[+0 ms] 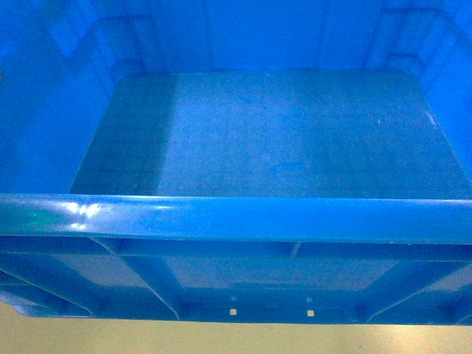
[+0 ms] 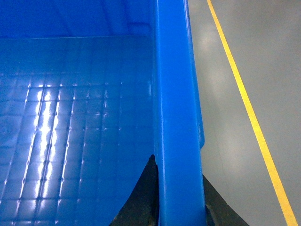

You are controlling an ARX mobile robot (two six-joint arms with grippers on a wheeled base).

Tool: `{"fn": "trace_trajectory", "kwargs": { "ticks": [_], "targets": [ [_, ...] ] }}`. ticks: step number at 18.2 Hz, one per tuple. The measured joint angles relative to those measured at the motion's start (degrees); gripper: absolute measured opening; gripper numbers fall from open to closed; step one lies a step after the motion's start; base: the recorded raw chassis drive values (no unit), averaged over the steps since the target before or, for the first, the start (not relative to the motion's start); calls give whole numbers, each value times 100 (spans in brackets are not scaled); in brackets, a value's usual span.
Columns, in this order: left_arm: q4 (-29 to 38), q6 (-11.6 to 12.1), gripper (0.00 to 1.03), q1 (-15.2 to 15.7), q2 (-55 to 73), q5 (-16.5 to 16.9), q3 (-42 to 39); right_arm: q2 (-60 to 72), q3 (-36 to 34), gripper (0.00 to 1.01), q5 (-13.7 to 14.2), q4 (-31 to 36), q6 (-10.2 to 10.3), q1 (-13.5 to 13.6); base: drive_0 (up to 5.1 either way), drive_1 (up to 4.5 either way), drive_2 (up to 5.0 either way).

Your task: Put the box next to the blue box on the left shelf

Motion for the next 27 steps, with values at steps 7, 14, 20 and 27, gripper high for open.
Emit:
{"fn": "trace_trajectory", "kwargs": {
  "ticks": [7, 14, 20, 27],
  "targets": [
    [7, 2, 9, 0, -2, 4, 0, 0, 0, 10, 2, -4, 0, 0, 0, 426, -426],
    [0, 2, 9, 0, -11, 0, 0, 0, 0, 10, 2, -2, 0, 0, 8, 435, -419],
    [-9, 2, 9, 0, -11, 2, 0, 0, 0, 9, 0, -4, 0, 0, 8, 435, -419],
    [0, 4, 9, 0, -11, 2, 0, 0, 0, 9, 2, -4, 0, 0, 7, 434, -420]
  ]
}}
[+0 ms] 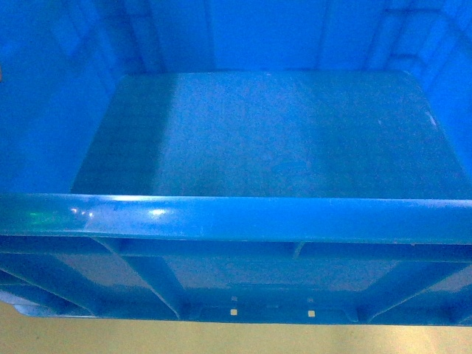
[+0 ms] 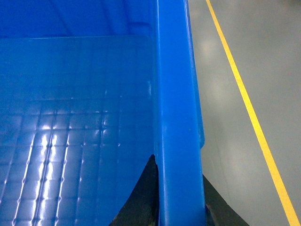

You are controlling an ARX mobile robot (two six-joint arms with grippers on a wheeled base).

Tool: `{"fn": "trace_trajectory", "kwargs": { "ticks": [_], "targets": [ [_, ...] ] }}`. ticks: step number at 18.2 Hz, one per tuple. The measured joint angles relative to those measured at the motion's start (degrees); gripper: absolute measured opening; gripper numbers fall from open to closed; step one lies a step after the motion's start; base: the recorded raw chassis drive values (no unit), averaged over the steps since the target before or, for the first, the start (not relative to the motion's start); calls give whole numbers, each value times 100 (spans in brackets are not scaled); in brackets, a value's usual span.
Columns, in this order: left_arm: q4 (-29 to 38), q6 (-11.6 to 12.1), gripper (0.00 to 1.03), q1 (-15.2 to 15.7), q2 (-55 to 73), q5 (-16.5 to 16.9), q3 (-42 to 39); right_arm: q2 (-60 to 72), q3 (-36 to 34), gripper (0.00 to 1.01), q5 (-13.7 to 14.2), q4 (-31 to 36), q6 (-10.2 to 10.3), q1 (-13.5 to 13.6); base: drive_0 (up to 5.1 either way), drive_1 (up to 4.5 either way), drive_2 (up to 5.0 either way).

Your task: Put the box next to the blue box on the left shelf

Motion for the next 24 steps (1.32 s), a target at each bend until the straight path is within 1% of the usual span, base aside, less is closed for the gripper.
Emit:
{"fn": "trace_trajectory", "kwargs": {
  "ticks": [14, 22, 24],
  "targets": [
    [2, -2, 9, -4, 24, 0, 0, 28, 0, 9, 4, -4, 2, -2, 6, 433, -421],
    [4, 4, 9, -4, 15, 0, 0, 22, 0, 9, 2, -4, 2, -2, -472, 260, 260],
    [-7, 4, 9, -4, 13, -4, 0, 24, 0, 9, 2, 7, 0, 0, -463, 72, 393]
  ]
}}
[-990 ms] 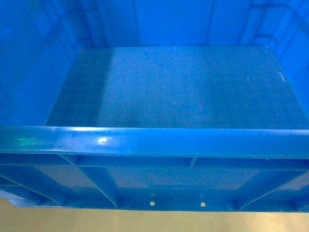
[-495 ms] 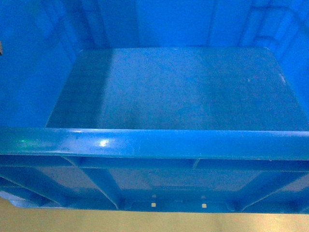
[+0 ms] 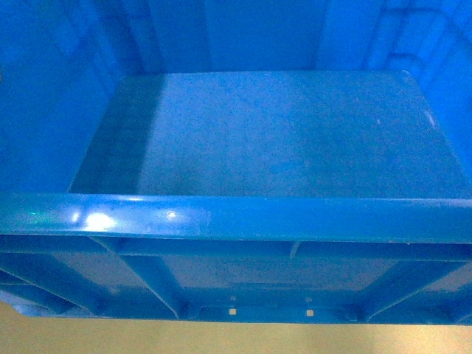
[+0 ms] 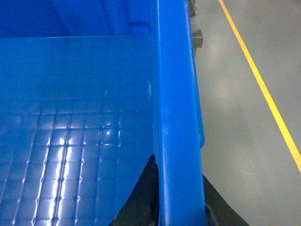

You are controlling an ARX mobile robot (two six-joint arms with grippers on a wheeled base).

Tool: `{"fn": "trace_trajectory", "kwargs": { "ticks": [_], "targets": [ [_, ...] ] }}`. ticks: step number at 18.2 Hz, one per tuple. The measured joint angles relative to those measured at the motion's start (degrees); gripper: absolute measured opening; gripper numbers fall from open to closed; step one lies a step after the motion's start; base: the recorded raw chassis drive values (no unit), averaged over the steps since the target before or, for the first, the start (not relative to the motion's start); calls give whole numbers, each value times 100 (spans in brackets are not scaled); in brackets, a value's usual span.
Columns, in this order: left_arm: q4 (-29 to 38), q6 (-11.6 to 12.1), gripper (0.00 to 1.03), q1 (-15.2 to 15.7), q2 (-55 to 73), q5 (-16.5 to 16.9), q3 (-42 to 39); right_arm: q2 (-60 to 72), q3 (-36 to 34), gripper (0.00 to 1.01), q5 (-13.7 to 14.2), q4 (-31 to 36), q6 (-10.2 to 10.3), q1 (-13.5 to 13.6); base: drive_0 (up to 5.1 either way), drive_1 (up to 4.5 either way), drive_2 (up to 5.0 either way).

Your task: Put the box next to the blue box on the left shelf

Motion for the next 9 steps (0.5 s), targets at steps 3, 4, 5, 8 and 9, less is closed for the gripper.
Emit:
{"fn": "trace_trajectory", "kwargs": {
  "ticks": [3, 4, 5, 8, 9],
  "targets": [
    [7, 7, 9, 0, -2, 2, 0, -2, 0, 9, 0, -11, 4, -2, -465, 70, 391],
    [2, 7, 9, 0, -2, 0, 0, -2, 0, 9, -2, -2, 2, 0, -498, 239, 239],
    [0, 7, 9, 0, -4, 0, 0, -4, 0, 9, -2, -4, 2, 0, -498, 239, 239],
    [-2, 9, 9, 0, -13, 0, 0, -4, 0, 9, -2, -9, 2, 0, -491, 245, 245],
    [0, 4, 9, 0, -13, 0, 0, -4, 0, 9, -4, 0, 2, 0, -481, 255, 255]
  ]
}}
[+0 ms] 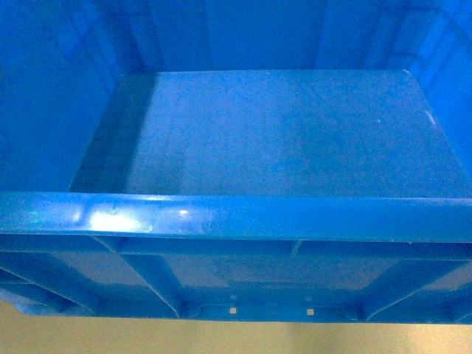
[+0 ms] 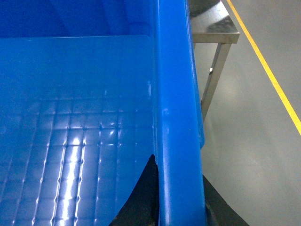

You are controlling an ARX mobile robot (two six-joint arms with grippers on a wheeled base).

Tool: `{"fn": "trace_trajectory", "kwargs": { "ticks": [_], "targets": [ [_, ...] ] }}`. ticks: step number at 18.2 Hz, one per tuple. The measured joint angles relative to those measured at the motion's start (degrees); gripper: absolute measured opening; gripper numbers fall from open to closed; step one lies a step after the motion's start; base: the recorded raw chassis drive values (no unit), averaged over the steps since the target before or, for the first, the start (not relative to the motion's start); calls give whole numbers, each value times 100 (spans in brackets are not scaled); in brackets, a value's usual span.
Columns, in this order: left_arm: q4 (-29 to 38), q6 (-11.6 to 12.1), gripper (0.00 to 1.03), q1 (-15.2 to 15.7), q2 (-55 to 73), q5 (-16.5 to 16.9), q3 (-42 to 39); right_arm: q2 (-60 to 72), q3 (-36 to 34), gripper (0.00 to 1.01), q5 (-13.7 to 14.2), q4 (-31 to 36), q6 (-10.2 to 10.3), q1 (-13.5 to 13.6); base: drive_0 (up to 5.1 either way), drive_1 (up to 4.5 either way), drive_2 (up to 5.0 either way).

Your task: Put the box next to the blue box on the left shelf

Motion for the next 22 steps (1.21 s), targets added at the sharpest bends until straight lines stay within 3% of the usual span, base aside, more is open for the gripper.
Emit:
{"fn": "trace_trajectory", "kwargs": {
  "ticks": [22],
  "targets": [
    [9, 7, 9, 0, 0, -2, 0, -9, -2, 9, 0, -4, 0, 0, -492, 245, 245]
  ]
}}
